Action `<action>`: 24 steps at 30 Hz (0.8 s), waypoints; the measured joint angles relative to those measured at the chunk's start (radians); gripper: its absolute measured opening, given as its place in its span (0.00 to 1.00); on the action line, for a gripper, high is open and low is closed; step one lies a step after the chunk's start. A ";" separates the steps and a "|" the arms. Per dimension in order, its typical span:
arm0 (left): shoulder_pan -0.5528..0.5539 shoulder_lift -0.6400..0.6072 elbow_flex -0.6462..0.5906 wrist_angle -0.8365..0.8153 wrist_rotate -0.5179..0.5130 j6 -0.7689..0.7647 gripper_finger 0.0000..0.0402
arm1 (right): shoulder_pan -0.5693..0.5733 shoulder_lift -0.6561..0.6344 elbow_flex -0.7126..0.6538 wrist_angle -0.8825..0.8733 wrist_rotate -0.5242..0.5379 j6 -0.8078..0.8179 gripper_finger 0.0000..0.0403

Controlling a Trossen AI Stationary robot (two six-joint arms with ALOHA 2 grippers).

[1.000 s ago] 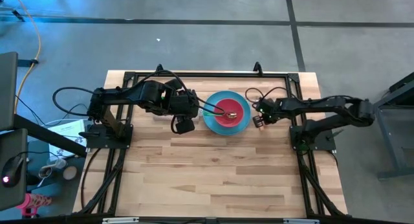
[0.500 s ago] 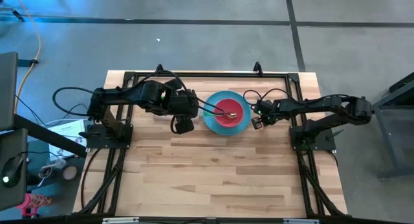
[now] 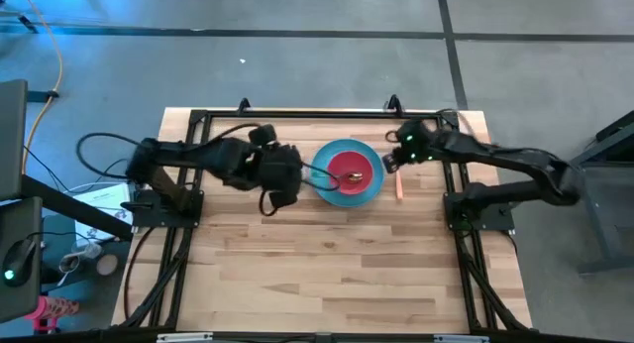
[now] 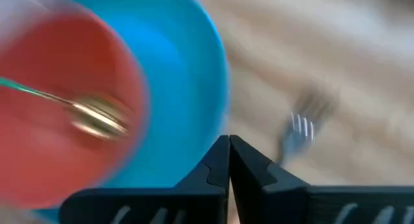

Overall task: Set table place
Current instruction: Return to Home Position

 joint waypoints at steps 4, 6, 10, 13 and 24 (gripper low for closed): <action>-0.040 -0.138 -0.212 0.181 -0.018 -0.045 0.26 | 0.001 -0.191 0.074 0.003 -0.009 -0.147 0.00; -0.056 -0.222 -0.355 0.307 -0.015 -0.083 0.17 | 0.000 -0.307 0.084 0.004 -0.051 -0.212 0.00; -0.061 -0.430 -0.682 0.624 -0.005 -0.097 0.02 | 0.000 -0.549 0.069 0.005 -0.130 -0.257 0.00; -0.059 -0.576 -0.942 0.921 0.028 -0.082 0.04 | 0.000 -0.724 0.033 0.010 -0.182 -0.269 0.00; -0.050 -1.013 -1.643 1.623 0.111 -0.003 0.01 | 0.000 -1.130 -0.178 0.023 -0.282 -0.206 0.00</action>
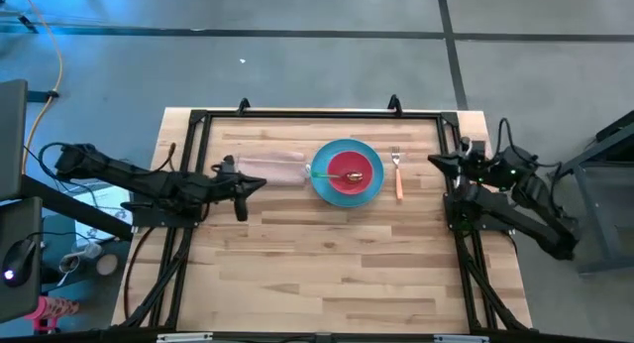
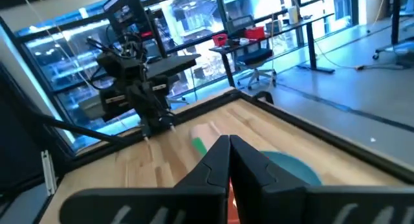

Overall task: Set table place
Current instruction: Return to Home Position

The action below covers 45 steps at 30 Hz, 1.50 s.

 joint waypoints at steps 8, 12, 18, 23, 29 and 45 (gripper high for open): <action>0.099 -0.258 -0.188 0.037 0.023 0.044 0.00 | 0.000 0.013 -0.151 0.112 -0.008 0.017 0.00; 0.151 -0.345 -0.252 0.040 0.049 0.065 0.00 | 0.000 0.010 -0.220 0.184 -0.033 0.065 0.00; 0.203 -0.443 -0.316 0.037 0.108 0.061 0.00 | 0.000 0.005 -0.312 0.369 -0.075 0.097 0.00; 0.214 -0.467 -0.318 -0.032 0.120 0.073 0.00 | 0.000 0.005 -0.388 0.358 -0.072 0.115 0.00; 0.214 -0.467 -0.318 -0.046 0.120 0.054 0.00 | 0.000 0.014 -0.407 0.349 0.005 0.053 0.00; 0.214 -0.467 -0.318 -0.049 0.119 0.053 0.00 | 0.029 -0.004 -0.405 0.318 0.025 0.150 0.00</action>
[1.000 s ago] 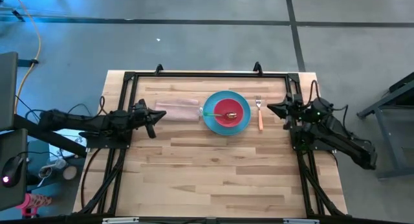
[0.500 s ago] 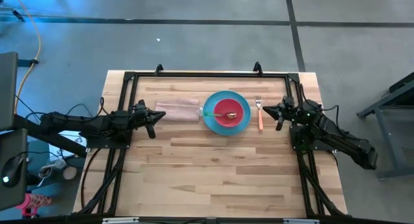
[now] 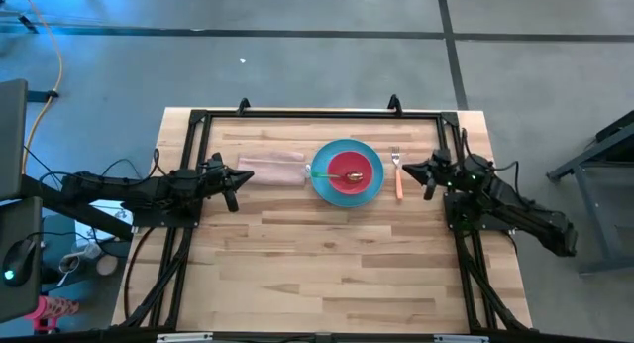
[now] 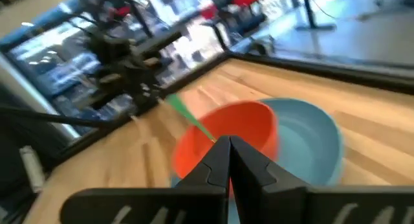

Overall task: Set table place
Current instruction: Return to Home Position

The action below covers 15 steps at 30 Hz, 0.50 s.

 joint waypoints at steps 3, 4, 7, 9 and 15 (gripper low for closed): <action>0.000 0.000 0.000 0.000 0.000 0.000 0.00 | 0.106 -0.013 0.001 0.022 0.053 -0.002 0.00; 0.000 0.000 0.000 -0.001 -0.001 0.000 0.00 | 0.153 -0.012 0.000 0.019 0.079 -0.001 0.00; 0.000 0.000 0.000 -0.004 0.000 0.000 0.00 | 0.285 -0.013 0.000 0.018 0.096 -0.002 0.00; 0.000 0.000 0.001 -0.005 -0.001 0.000 0.00 | 0.340 -0.013 -0.009 0.031 0.084 -0.002 0.00; 0.000 0.000 0.001 -0.008 -0.001 0.000 0.00 | 0.357 -0.013 -0.068 0.209 0.073 0.000 0.00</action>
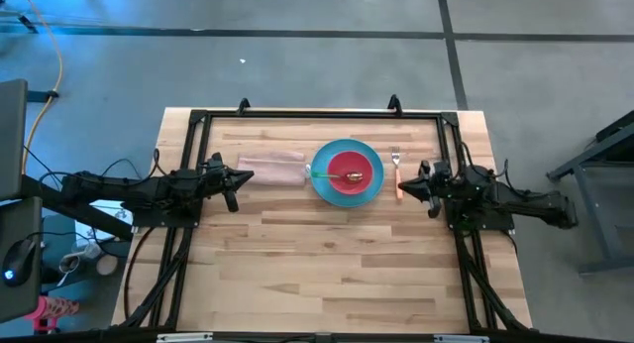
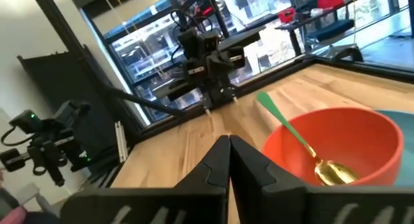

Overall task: Set table place
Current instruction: Return to Home Position

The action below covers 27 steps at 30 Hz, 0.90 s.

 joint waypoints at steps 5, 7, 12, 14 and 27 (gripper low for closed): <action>0.000 0.000 0.000 0.000 0.000 0.000 0.00 | 0.000 0.007 0.000 -0.003 0.010 0.000 0.00; 0.000 0.000 0.000 0.000 0.000 0.000 0.00 | 0.000 0.011 0.000 -0.003 0.011 0.000 0.00; 0.000 0.000 0.000 0.000 0.000 0.000 0.00 | -0.001 0.011 0.000 -0.003 0.011 -0.001 0.00; 0.000 0.000 0.000 0.000 0.000 0.000 0.00 | -0.001 0.011 0.000 -0.003 0.011 -0.001 0.00; 0.000 0.000 0.000 0.000 0.000 0.000 0.00 | -0.001 0.011 0.000 -0.005 0.014 -0.002 0.00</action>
